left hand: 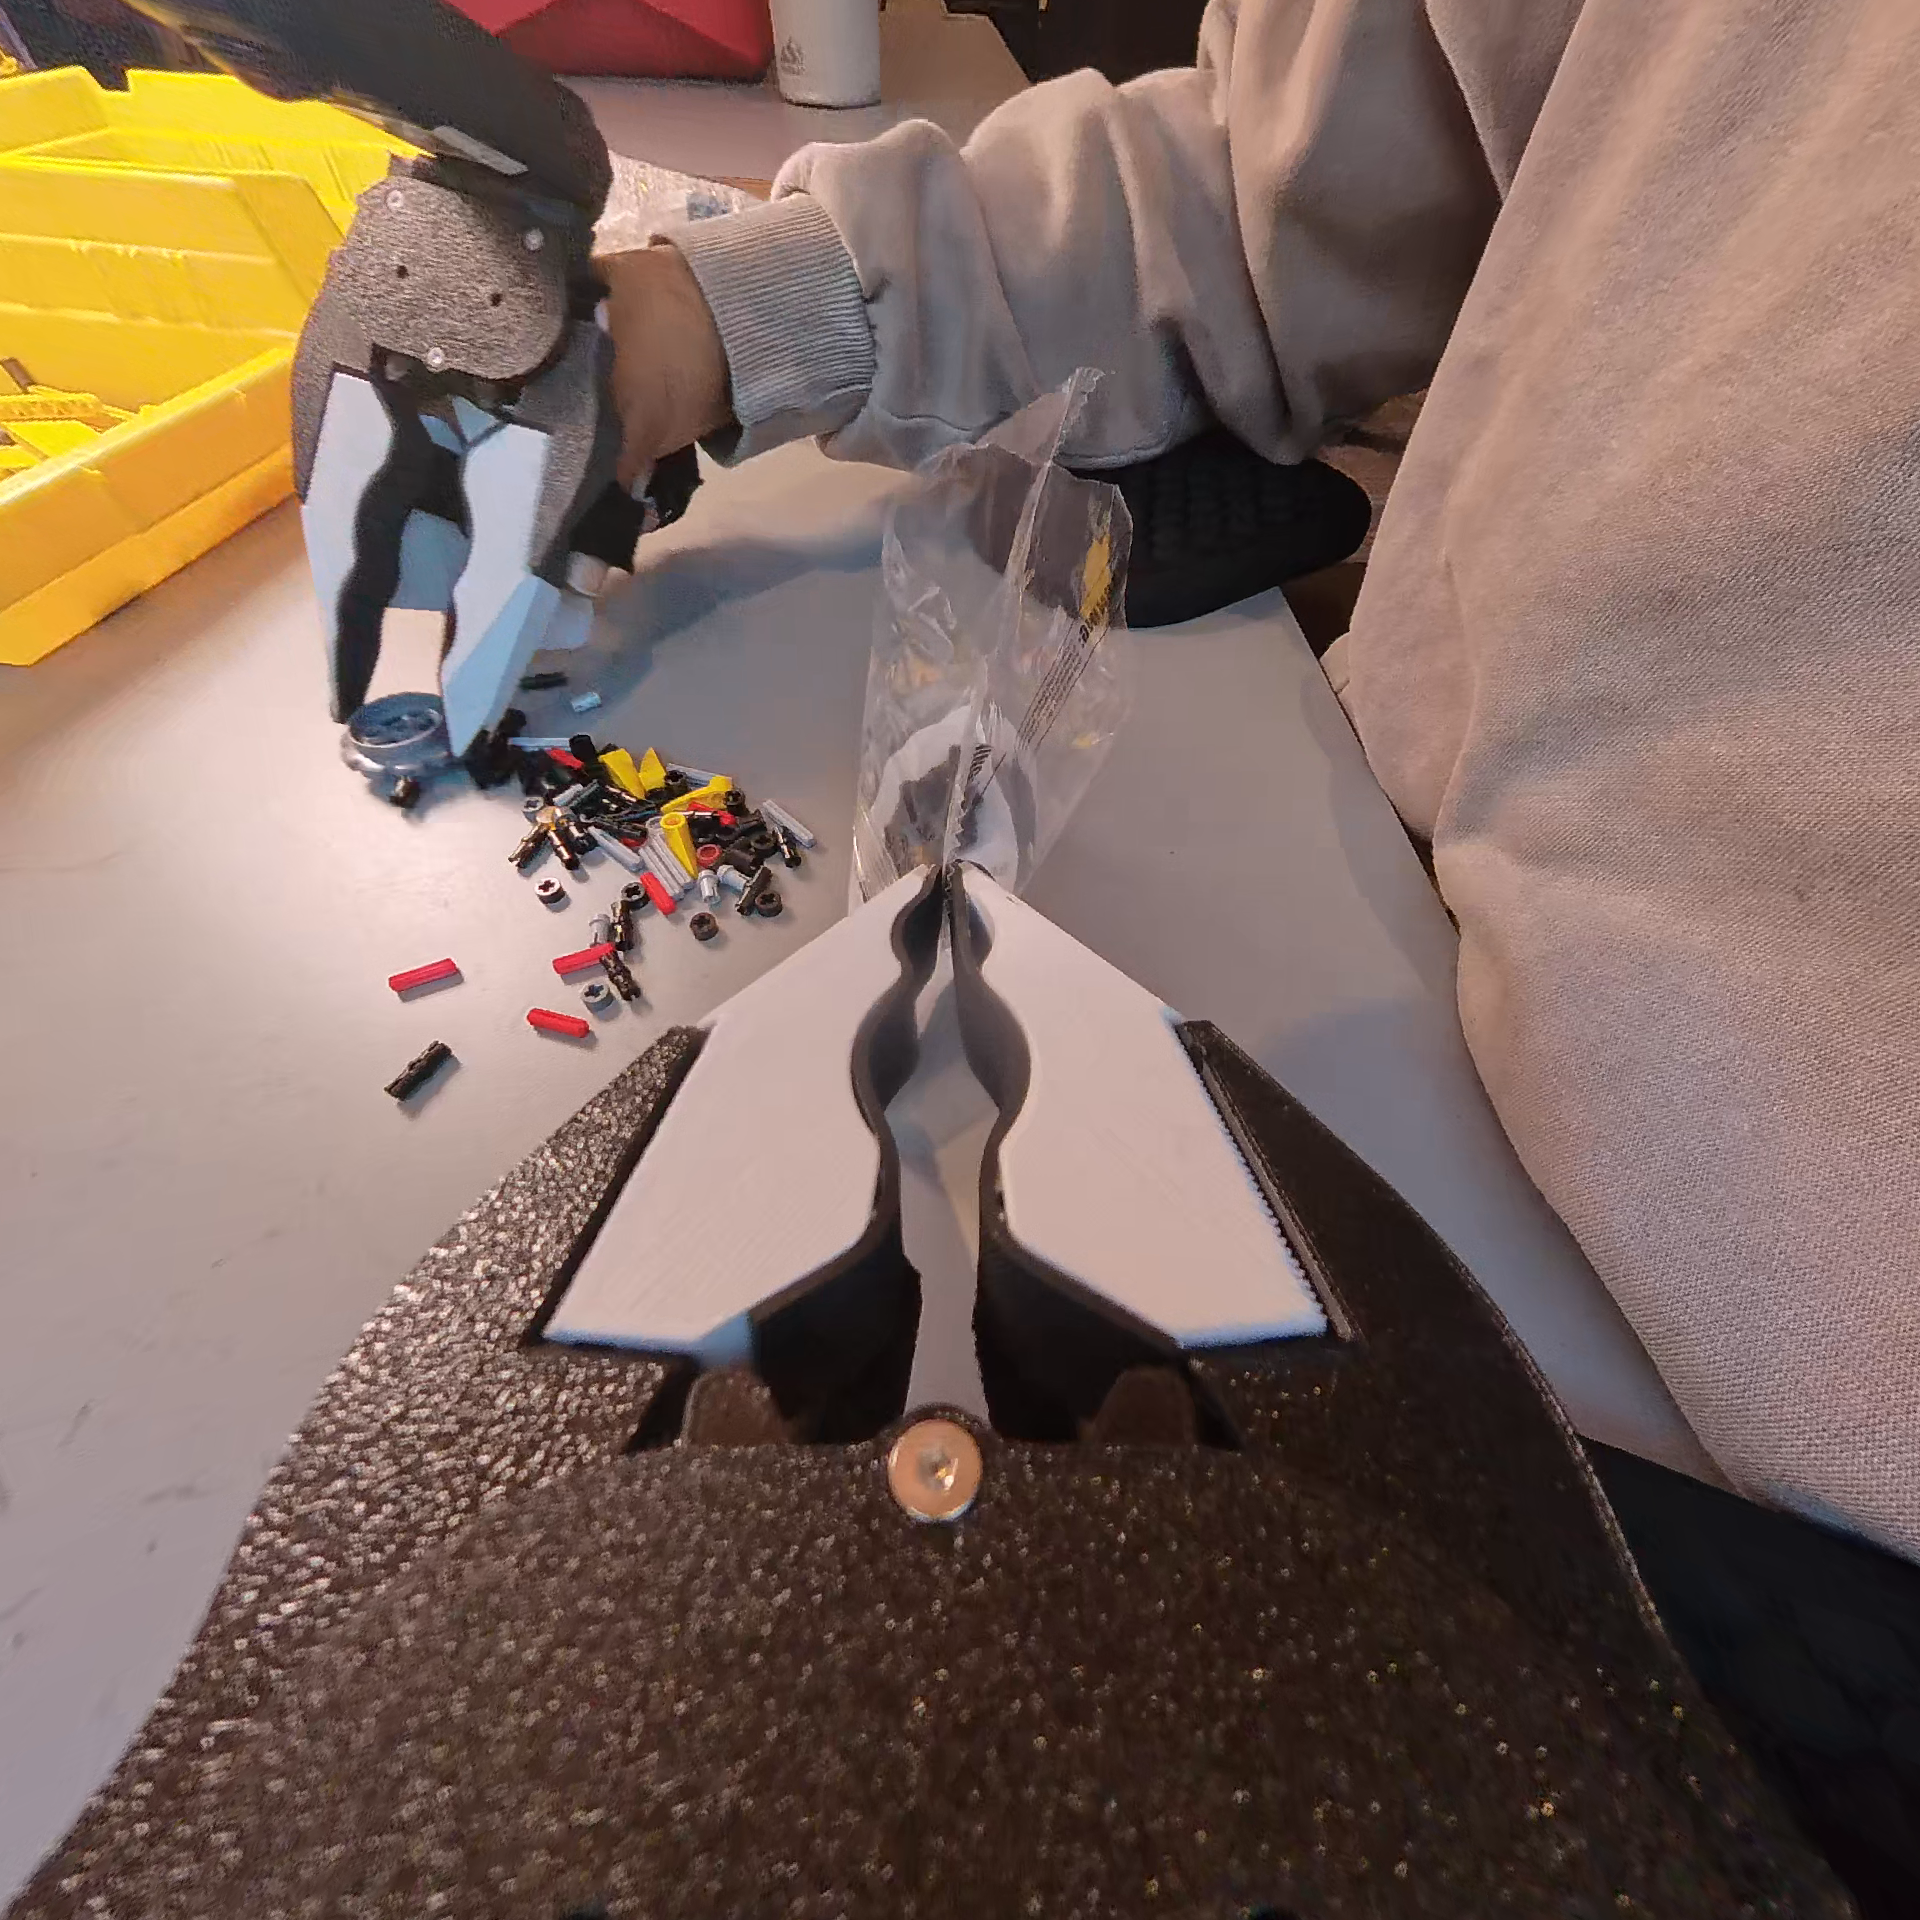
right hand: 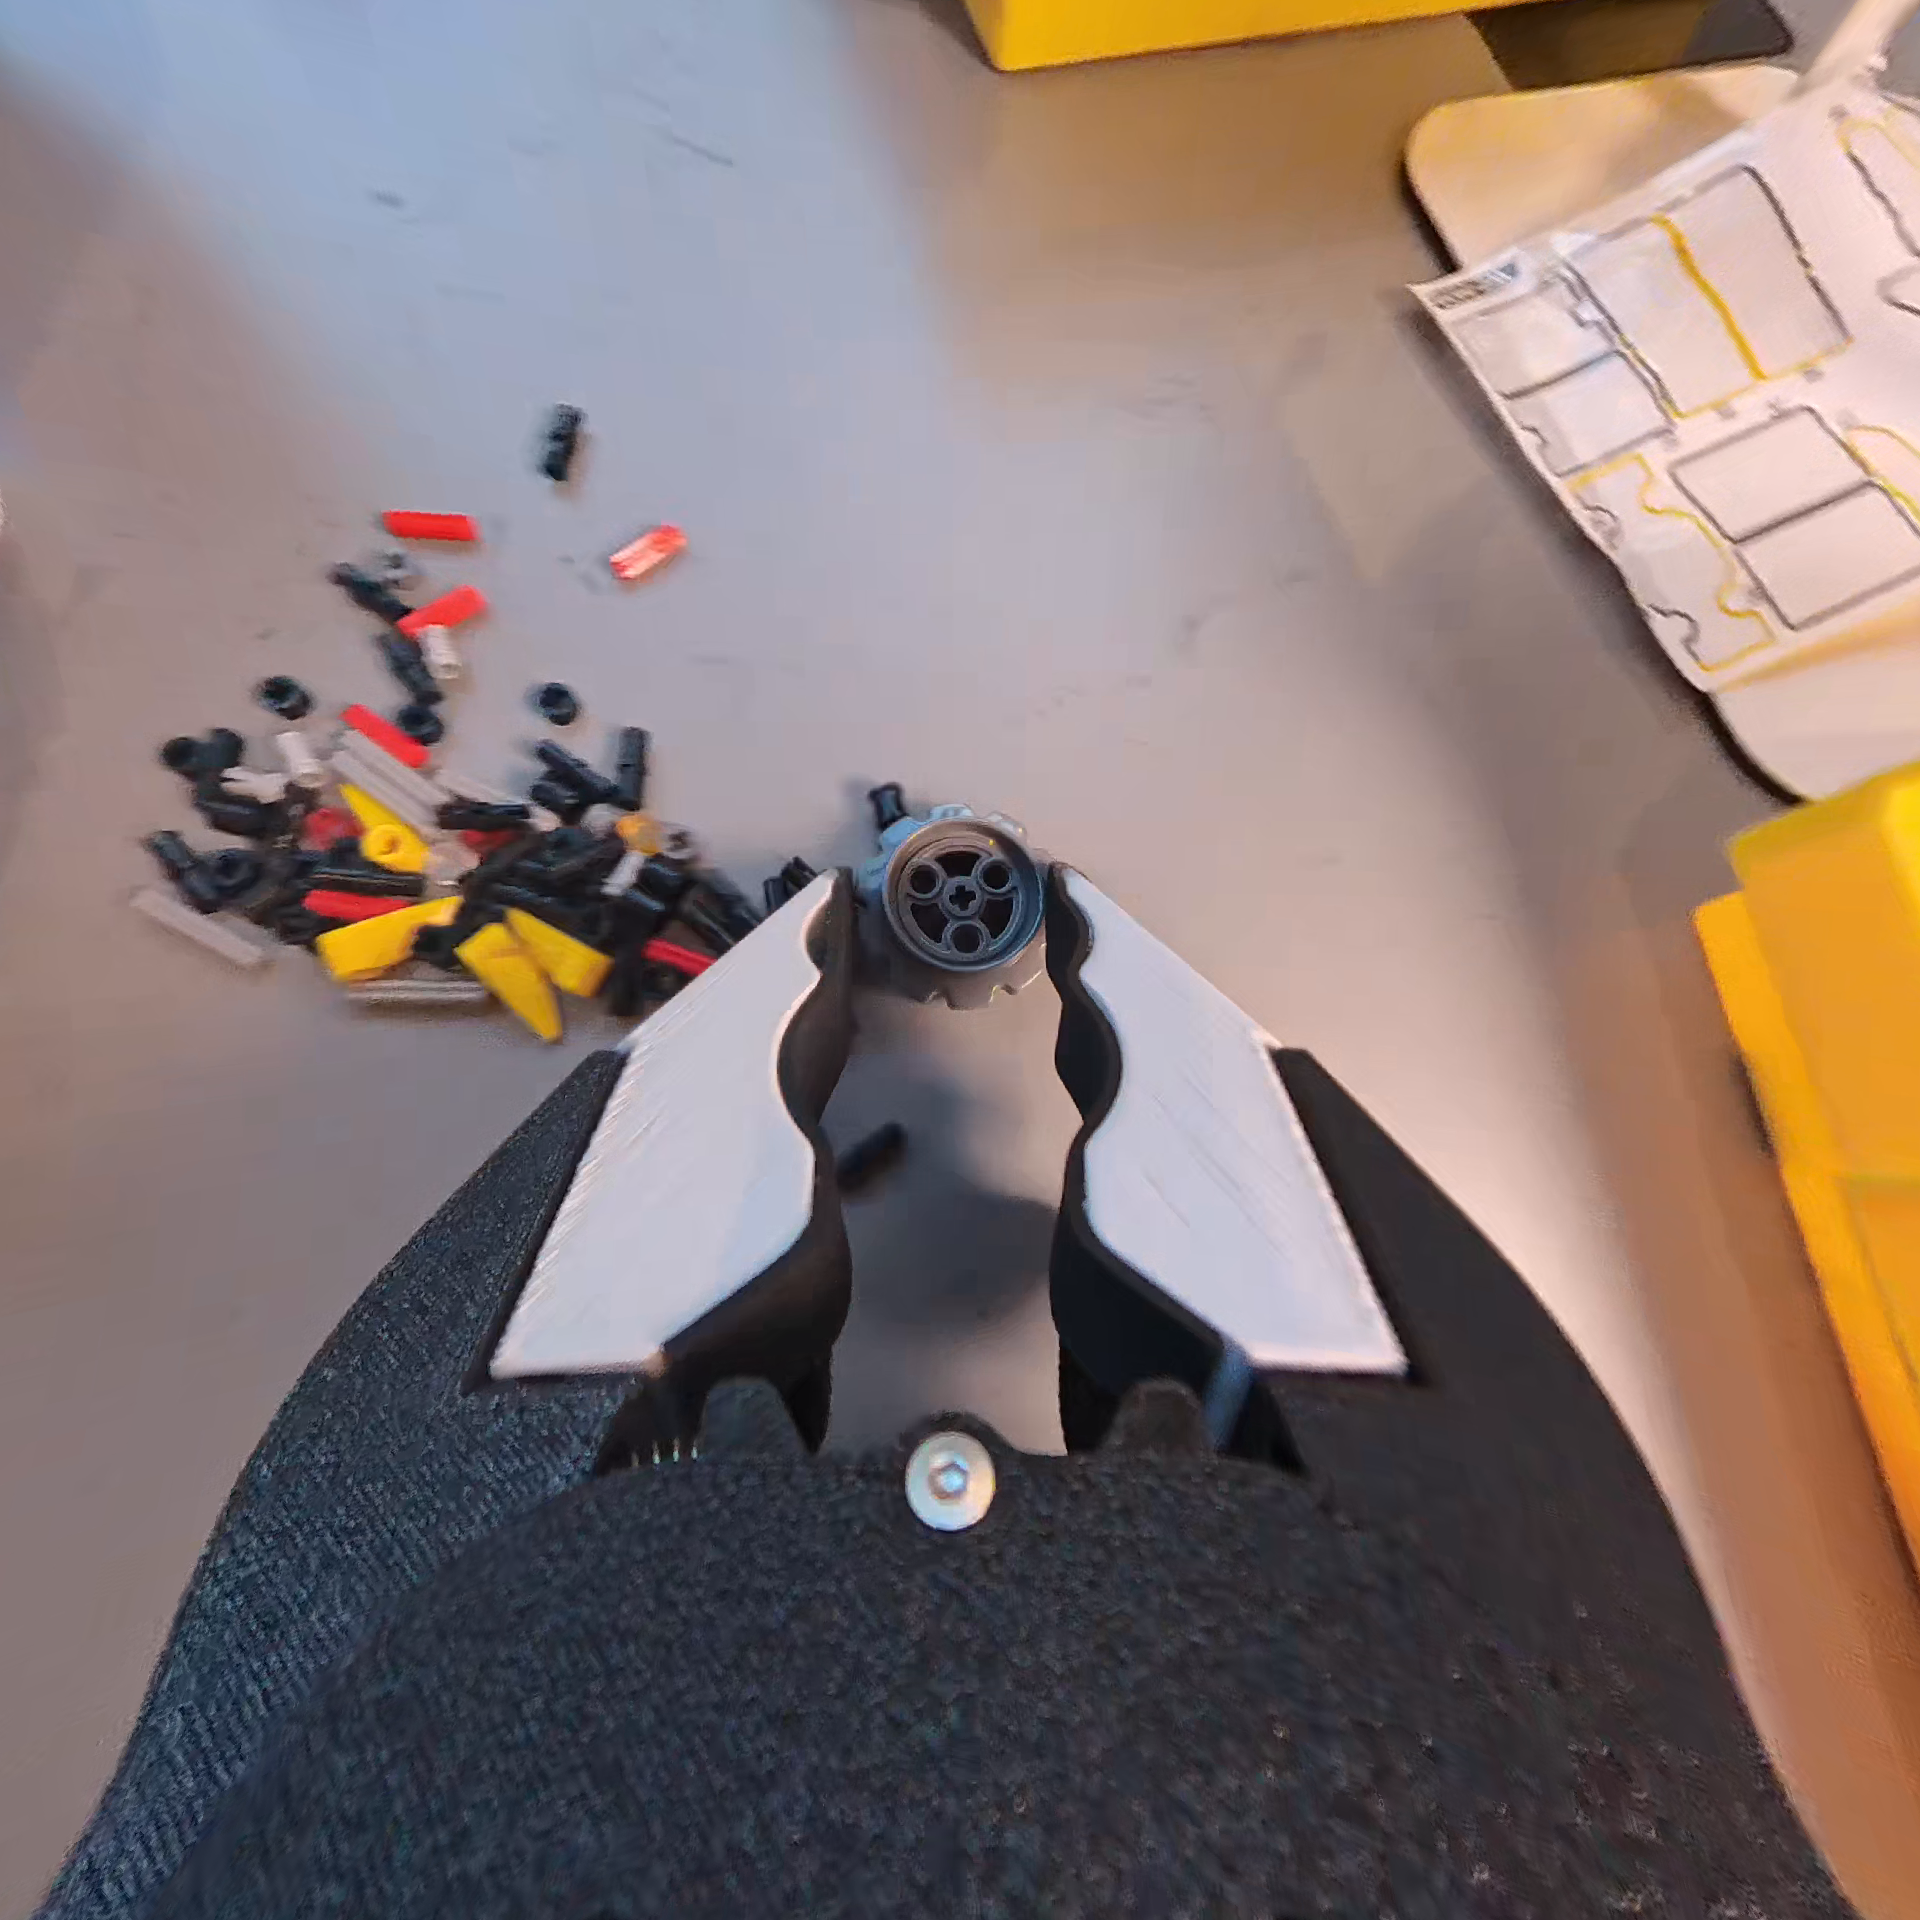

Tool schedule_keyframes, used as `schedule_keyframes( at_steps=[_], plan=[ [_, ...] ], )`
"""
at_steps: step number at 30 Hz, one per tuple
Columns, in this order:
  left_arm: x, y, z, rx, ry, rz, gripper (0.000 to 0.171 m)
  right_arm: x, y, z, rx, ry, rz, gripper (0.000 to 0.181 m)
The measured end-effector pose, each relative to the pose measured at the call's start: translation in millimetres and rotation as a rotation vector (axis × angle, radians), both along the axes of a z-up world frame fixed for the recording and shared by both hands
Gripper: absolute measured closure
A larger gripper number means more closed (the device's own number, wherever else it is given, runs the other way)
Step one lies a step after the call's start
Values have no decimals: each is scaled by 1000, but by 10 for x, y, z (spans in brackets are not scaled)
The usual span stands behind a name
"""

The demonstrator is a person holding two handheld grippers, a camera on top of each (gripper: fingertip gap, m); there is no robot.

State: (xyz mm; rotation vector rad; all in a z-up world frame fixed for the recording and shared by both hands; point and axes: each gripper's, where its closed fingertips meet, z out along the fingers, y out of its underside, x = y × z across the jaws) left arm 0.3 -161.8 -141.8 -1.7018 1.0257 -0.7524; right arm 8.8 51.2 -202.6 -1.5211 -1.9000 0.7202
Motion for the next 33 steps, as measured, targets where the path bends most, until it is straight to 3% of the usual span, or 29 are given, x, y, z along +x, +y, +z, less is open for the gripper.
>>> schedule_keyframes(
  at_steps=[4,6,10,13,15,24,28,33],
  plan=[
    [6,1,0,-8,-6,-5,171,20,-432,7,37,3,110,146],
    [4,3,2,-7,-6,-3,171,20,-496,59,65,27,115,145],
    [6,-7,-1,-2,0,-4,171,240,-44,260,56,72,-100,145],
    [13,-14,-4,-8,-1,-13,171,551,281,140,49,21,-238,145],
    [16,-13,-4,-10,-4,-17,171,628,238,2,40,-18,-234,145],
    [8,2,1,-11,-10,-7,171,319,-396,37,72,36,-37,145],
    [16,2,-1,-13,-10,-10,171,-14,-258,272,72,98,-28,145],
    [15,1,-2,-9,-5,-4,171,-545,-204,190,-1,50,55,145]
  ],
)
